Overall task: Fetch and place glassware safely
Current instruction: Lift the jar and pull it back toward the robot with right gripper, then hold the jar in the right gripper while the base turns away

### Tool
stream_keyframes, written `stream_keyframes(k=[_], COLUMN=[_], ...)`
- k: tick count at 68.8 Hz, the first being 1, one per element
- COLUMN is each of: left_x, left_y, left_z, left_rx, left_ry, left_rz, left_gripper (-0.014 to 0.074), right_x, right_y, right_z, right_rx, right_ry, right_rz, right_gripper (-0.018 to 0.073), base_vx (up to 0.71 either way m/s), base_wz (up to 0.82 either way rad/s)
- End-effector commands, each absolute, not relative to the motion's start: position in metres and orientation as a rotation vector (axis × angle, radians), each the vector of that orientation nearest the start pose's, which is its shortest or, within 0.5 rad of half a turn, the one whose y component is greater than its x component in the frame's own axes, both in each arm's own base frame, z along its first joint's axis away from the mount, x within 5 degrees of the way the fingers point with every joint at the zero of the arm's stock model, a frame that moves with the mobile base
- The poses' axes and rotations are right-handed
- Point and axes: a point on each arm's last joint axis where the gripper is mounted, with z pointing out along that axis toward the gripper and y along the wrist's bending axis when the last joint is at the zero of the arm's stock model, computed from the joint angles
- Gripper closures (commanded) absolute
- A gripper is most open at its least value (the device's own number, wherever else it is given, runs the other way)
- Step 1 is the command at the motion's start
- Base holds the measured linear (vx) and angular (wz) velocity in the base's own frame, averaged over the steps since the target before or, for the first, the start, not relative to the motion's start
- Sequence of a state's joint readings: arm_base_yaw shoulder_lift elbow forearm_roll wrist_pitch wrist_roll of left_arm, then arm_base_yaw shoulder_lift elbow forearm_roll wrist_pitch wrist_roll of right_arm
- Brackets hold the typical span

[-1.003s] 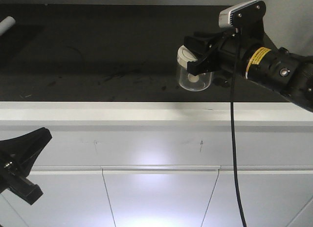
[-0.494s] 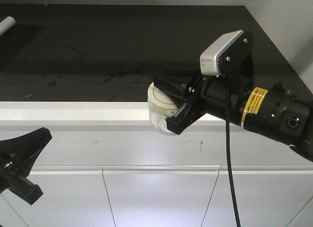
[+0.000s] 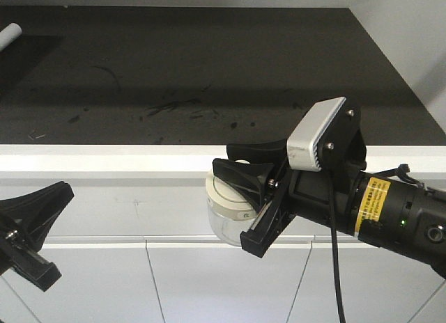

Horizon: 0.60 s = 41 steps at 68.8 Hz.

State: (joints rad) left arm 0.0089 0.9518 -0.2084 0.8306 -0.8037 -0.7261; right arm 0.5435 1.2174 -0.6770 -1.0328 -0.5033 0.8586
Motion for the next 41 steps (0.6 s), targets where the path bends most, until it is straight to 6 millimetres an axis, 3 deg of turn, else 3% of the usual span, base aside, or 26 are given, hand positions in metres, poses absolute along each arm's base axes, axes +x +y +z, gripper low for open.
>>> stream_keyframes(k=[1,41], left_x=[0.158,0.158], left_y=[-0.0486,-0.0486], left_z=[0.2501,0.2501], left_rx=[0.345,0.345], left_ry=[1.503,1.503], left_rz=[-0.548,-0.548], left_gripper=[0.0594,0.0594], right_x=[0.1937,0.1937], right_y=[0.1655,0.1655], right_z=[0.3192,0.3192], right_rx=[-0.841,-0.84], right_ry=[1.448,1.449], right_rz=[0.753,0.752], right_gripper=[0.0563,0.0563], base_vx=[0.0,0.0], base_wz=[0.0,0.0])
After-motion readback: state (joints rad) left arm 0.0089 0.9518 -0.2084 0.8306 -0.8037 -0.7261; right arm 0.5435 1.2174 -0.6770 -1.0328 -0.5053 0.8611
